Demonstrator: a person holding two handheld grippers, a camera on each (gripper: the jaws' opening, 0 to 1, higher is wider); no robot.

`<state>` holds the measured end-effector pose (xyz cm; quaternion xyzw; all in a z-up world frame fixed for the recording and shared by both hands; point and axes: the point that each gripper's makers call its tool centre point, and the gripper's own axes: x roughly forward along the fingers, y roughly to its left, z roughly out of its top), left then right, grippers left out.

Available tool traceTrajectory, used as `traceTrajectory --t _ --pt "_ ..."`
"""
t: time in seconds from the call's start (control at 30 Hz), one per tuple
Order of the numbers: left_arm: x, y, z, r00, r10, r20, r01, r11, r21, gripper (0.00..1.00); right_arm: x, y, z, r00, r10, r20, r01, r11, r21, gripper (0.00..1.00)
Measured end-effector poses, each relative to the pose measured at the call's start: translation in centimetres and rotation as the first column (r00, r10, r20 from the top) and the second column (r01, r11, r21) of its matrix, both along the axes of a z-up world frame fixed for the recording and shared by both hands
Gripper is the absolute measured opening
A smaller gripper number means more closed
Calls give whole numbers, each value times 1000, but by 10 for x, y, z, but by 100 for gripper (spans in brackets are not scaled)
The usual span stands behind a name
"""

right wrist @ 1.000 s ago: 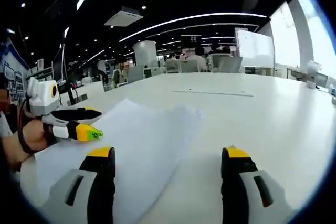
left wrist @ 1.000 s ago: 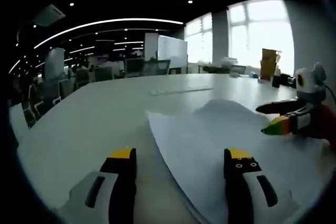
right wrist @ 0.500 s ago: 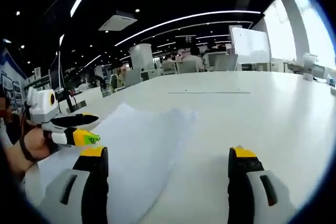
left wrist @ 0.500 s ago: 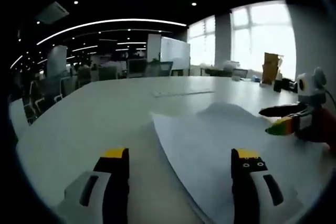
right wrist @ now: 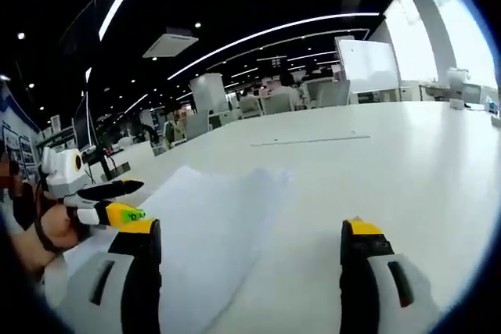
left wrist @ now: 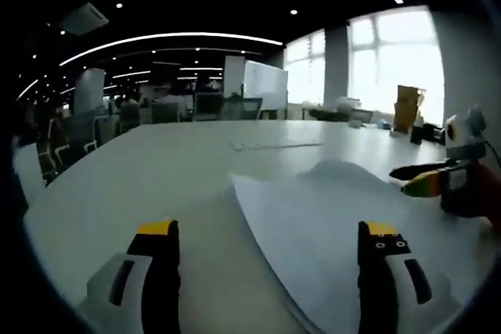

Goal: Organize the stack of printing papers by aligning and flattening the scattered papers on the table

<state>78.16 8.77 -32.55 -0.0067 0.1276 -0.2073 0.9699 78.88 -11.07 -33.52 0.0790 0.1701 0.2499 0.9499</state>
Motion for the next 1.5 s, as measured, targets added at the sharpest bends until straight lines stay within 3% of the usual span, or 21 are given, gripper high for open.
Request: traceTrajectory --t 0.2,0.43,0.8,0.87,1.03,1.5 --pt "-1 3 4 1000 -16 8 16 999 -32 97 -1 -14 1 999 -24 -21 25 998 49 90" --pt "-6 14 9 1000 -8 19 9 997 -80 97 -2 -29 10 997 -74 -5 75 993 95 90" --pt "-15 28 16 999 -2 38 7 993 -121 97 -13 -29 11 998 -69 3 69 995 75 90" --pt "-18 32 16 999 -2 37 7 992 -122 97 -17 -33 12 997 -81 6 80 994 72 90" --pt "-24 45 15 997 23 68 -21 999 -42 97 -26 -47 14 993 -116 12 114 990 84 90" --pt "-44 63 8 1000 15 24 -15 1000 -23 97 -52 -62 13 994 -110 4 109 990 86 90"
